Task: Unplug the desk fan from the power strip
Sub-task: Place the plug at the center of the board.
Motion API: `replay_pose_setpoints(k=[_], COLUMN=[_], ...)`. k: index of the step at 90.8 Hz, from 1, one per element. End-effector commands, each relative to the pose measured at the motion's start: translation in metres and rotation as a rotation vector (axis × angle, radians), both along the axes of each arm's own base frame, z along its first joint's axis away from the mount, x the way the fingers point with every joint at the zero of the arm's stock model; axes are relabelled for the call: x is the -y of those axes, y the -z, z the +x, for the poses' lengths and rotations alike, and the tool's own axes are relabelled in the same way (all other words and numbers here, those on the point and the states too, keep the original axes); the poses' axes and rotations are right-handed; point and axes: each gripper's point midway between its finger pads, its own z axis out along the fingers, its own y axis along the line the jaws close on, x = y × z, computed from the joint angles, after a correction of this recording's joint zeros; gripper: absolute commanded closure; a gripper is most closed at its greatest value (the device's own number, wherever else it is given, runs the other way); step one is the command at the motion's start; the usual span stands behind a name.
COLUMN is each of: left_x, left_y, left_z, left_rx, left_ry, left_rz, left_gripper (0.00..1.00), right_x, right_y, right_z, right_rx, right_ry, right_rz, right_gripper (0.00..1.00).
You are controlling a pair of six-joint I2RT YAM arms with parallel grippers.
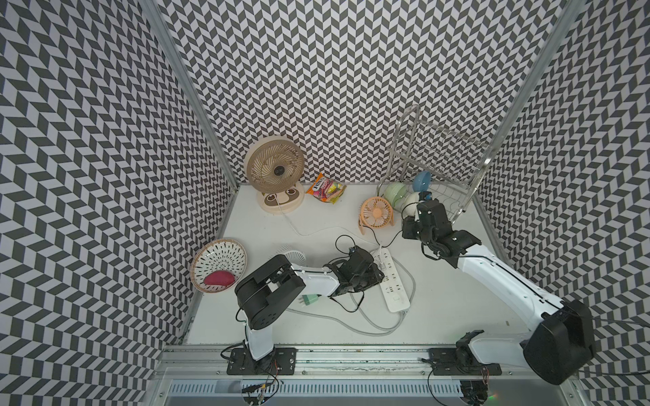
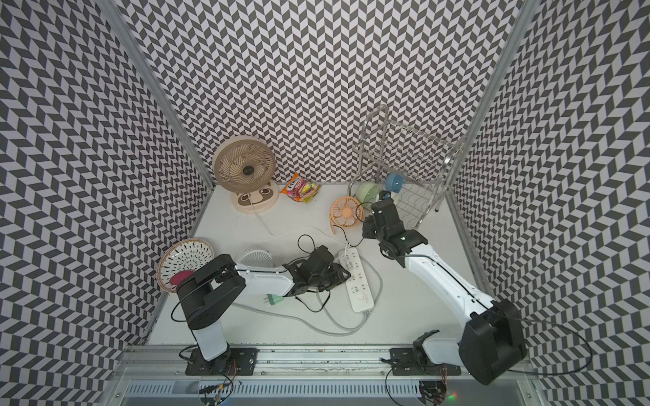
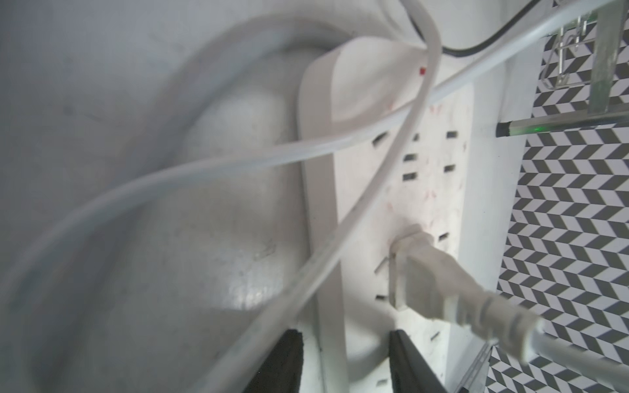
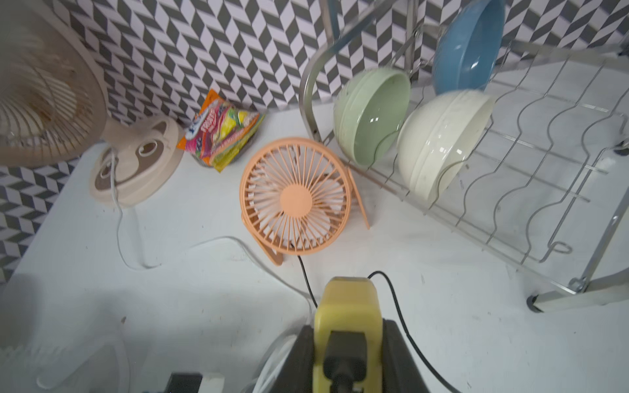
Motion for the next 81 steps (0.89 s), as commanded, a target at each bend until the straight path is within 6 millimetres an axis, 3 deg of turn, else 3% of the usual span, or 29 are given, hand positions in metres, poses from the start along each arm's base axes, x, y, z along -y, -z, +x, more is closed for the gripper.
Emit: replay_pose_setpoints(k=[1,26,47,63,81], left_x=[-0.029,-0.021,-0.052,-0.071,-0.085], left_y=[0.014,-0.058,-0.086,-0.101,-0.104], left_z=[-0.016,-0.006,0.001,0.007,0.015], left_rx=[-0.019,0.121,0.195,0.235,0.251], left_ry=[0.025,0.030,-0.059,-0.099,-0.110], left_rz=[0.143,0.052,0.074,0.041,0.044], left_gripper=[0.48,0.43,0.43,0.41,0.40], right_x=[0.004,-0.041,-0.060,-0.063,-0.045], right_y=[-0.011,0.047,0.100,0.130,0.127], right_z=[0.020,0.052,0.053,0.051,0.046], right_rx=[0.056,-0.083,-0.159,-0.207,-0.198], right_ry=[0.013,-0.141,-0.201,-0.214,-0.176], right_rz=[0.033,0.112,0.173,0.203,0.148], right_gripper=[0.76,0.76,0.74,0.60,0.29])
